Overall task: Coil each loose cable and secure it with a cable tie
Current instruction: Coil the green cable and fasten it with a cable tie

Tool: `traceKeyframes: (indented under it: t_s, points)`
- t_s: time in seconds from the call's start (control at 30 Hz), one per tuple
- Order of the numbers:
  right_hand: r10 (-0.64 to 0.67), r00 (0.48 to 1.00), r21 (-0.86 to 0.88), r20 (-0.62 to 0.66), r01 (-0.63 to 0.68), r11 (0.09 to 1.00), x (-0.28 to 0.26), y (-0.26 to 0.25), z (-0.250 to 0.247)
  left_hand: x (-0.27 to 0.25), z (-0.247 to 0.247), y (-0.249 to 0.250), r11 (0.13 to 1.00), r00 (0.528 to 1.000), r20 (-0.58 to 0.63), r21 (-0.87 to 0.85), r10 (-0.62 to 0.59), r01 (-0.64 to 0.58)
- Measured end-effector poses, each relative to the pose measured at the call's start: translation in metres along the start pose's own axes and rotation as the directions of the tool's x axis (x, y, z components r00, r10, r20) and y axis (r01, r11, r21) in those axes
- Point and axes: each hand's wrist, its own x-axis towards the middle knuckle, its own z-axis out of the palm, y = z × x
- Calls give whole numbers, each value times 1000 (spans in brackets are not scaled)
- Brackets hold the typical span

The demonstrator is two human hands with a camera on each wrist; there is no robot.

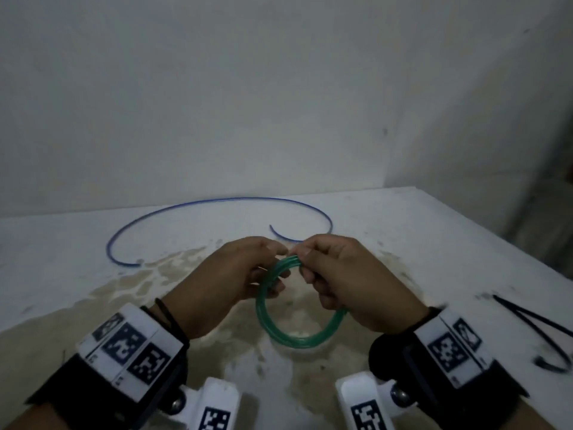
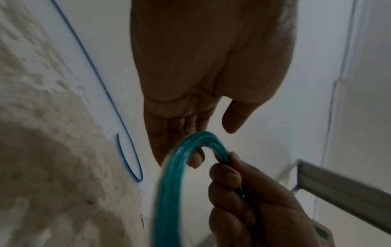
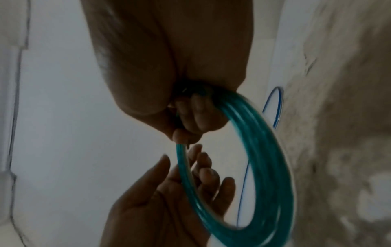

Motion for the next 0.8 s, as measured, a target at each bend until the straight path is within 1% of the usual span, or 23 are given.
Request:
traceKeyframes:
  t_s: [0.07,0.1,0.2,0.3,0.33,0.4,0.47,0.53,0.57,0.63,0.7,0.73,0.8]
  points:
    - [9,999,-190,-31,-15,982,-6,4,-9,5,18,0,993,998,51,112,25,-31]
    - [15,998,-230,-54,-27,973,-9,6,-13,7,27,-1,986,997,71,158,35,-46]
    - [48,990,-218,-131,-76,973,-15,11,-27,15,50,-6,953,993,73,281,93,-110]
    - [72,978,-236,-194,-118,965,-21,14,-42,23,67,-12,867,976,97,448,194,-217]
    - [78,973,-245,-217,-132,961,-22,16,-47,24,72,-14,849,973,104,476,206,-231]
    - [93,964,-247,-250,-156,956,-23,21,-56,27,80,-17,846,975,116,486,189,-222]
    - [107,963,-228,-246,-165,960,-24,25,-64,31,86,-21,860,979,127,468,161,-203]
    - [119,971,-201,-210,-162,966,-26,30,-70,34,90,-25,890,979,141,411,150,-196]
    - [120,975,-199,-185,-157,967,-27,31,-73,35,92,-27,891,975,151,402,163,-211]
    - [102,983,-268,-150,-140,953,-32,30,-79,36,97,-30,870,967,155,424,202,-250]
    - [63,983,-433,-171,-133,892,-37,25,-93,38,101,-31,867,968,113,432,223,-250]
    - [42,977,-532,-207,-148,834,-41,24,-105,40,102,-32,883,974,70,411,217,-226]
    - [15,952,-702,-304,-235,673,-52,21,-135,46,104,-36,940,985,-36,306,171,-152]
